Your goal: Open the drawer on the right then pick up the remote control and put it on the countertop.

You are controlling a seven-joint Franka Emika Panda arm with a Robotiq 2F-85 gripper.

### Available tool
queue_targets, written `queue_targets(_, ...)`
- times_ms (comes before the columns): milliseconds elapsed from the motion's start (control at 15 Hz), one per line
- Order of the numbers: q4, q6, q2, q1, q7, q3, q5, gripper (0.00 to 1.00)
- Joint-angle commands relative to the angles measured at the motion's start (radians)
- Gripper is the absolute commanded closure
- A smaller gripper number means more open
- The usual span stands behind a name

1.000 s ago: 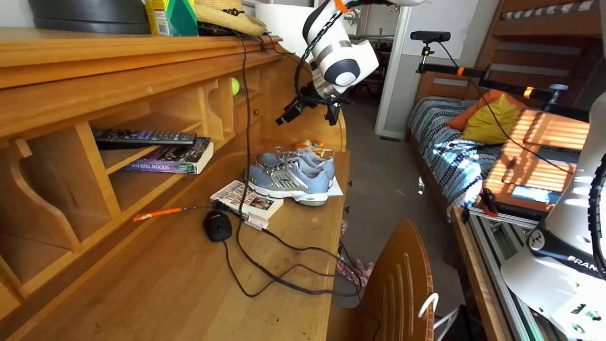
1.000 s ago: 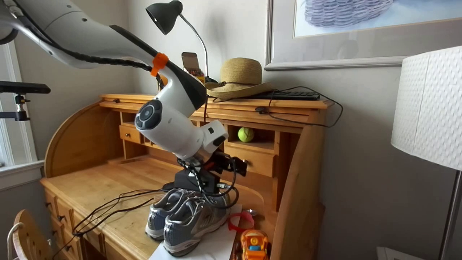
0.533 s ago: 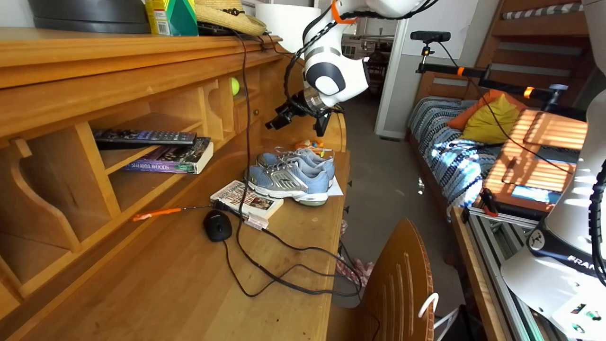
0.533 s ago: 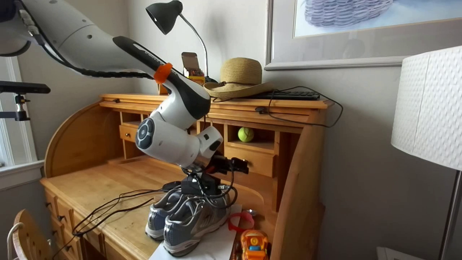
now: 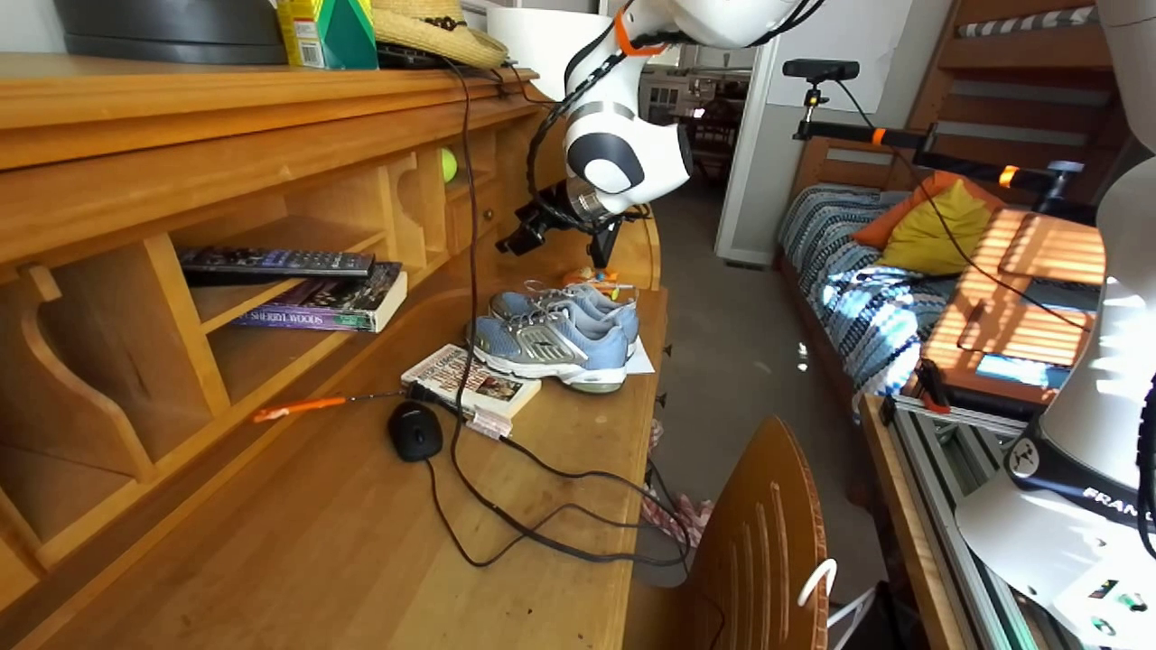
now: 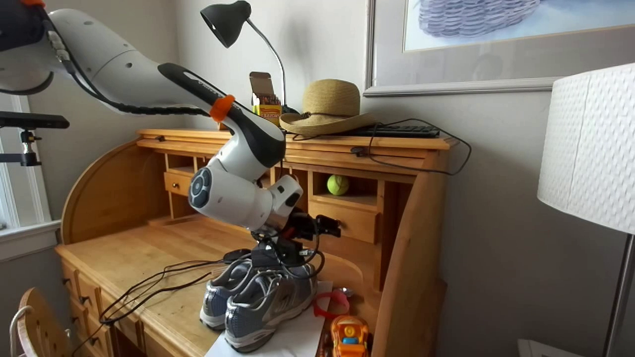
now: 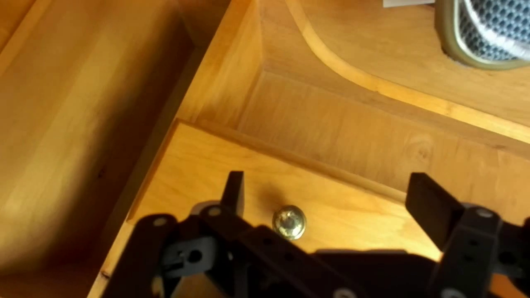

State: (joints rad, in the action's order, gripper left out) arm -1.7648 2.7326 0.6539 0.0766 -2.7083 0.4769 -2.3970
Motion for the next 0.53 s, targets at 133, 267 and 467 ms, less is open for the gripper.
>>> queue_targets(133, 0.015, -0.087, 0.044, -0.055, 0.032, -0.007, 0.062, 0.0)
queue_targets(267, 0.021, -0.107, 0.044, -0.066, 0.032, -0.003, 0.078, 0.0)
queue_targets(467, 0.048, -0.095, 0.031, -0.125, 0.028, -0.062, 0.111, 0.0)
